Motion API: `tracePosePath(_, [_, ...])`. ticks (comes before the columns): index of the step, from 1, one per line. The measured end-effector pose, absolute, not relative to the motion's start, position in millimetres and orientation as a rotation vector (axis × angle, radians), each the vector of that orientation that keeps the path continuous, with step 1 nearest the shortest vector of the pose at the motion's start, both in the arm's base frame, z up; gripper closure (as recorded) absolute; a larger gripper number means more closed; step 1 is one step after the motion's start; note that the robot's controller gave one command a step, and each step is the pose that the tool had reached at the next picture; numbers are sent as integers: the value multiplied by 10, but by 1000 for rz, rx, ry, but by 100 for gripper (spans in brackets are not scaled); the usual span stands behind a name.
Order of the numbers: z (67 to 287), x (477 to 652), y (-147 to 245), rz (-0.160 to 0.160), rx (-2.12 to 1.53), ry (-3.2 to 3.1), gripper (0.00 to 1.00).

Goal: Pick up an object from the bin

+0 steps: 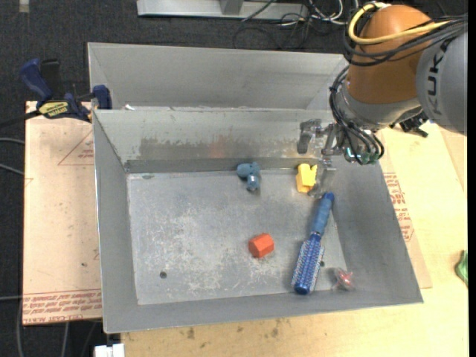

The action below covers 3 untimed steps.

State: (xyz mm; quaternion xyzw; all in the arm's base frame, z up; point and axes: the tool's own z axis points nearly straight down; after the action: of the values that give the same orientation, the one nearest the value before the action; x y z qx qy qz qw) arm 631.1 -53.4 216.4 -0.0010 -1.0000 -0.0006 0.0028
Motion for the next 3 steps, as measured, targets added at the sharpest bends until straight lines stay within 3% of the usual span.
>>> tracePosePath(1, [1505, 5598, -932, -2, 336, -3118, 0])
tracePosePath(2, [683, 5316, -899, -4, 764, -3045, 0])
tracePosePath(3, [691, 5325, -891, -4, 770, -3046, 100])
